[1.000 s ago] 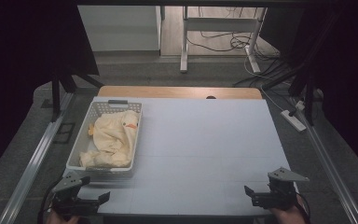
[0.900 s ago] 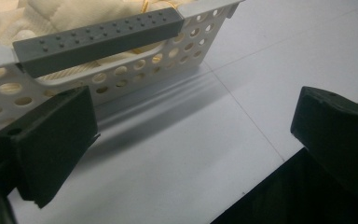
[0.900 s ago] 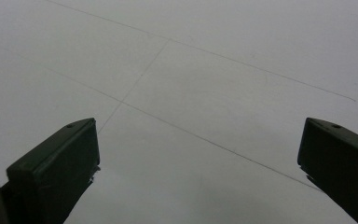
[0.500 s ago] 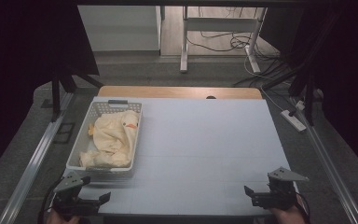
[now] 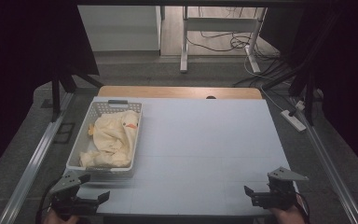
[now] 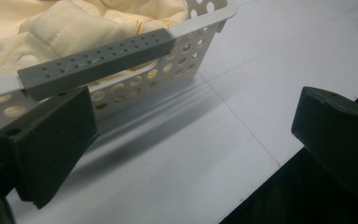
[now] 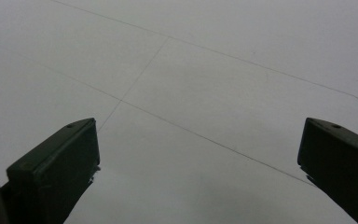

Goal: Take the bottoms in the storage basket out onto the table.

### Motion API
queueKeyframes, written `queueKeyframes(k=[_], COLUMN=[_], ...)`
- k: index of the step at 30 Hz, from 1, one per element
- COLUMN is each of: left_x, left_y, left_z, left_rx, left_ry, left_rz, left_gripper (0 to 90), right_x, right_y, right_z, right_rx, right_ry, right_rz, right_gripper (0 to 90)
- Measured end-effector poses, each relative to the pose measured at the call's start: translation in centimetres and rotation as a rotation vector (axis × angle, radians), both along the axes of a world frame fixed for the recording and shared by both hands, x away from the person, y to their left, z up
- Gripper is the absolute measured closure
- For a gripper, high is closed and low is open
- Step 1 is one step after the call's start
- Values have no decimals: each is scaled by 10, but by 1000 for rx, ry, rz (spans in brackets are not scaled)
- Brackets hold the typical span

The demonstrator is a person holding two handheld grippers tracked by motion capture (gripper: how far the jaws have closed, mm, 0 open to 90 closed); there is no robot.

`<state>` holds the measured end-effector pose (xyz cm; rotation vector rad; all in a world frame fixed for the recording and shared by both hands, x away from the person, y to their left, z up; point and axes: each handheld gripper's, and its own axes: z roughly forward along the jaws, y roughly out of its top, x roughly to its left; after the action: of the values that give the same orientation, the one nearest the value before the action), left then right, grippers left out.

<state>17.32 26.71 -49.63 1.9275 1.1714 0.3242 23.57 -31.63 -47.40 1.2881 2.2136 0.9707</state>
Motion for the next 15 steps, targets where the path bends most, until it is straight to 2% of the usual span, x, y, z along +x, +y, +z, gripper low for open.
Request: queueKeyframes(k=[9,15], left_x=[0,3], left_y=[2,2], left_z=[7,13], left_rx=[-10,-7], left_ry=[0,3], left_rz=[43,46], left_gripper=[0,0], right_x=[0,0], right_y=[0,0], right_z=[0,0], right_rx=[2,-2], right_ry=[2,4], right_rz=[-3,-6], right_gripper=[0,0])
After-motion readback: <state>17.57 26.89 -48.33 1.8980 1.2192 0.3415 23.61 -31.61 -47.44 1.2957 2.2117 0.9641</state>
